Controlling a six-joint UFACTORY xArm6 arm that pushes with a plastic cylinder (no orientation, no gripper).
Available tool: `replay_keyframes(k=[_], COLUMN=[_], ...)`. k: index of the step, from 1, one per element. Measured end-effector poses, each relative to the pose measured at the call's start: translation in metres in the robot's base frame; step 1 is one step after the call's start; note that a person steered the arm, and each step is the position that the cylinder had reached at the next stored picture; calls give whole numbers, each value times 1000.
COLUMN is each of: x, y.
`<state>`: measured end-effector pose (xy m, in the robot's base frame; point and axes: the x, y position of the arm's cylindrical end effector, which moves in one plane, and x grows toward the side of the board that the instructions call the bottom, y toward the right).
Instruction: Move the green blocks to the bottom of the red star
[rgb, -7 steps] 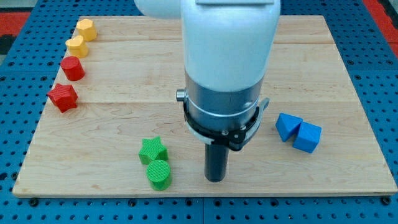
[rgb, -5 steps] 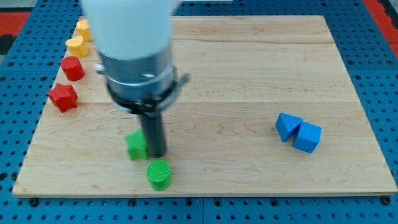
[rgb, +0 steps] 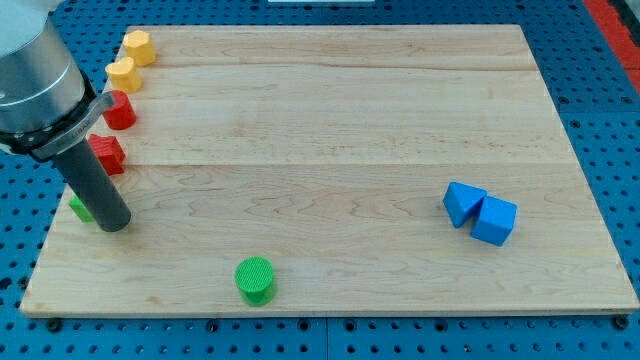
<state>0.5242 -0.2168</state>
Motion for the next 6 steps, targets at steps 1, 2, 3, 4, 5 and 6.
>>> replay_keyframes(k=[1,2,3,4,5,6], x=[0,16,75,94,82,60], y=[49,189,276,253,194,122])
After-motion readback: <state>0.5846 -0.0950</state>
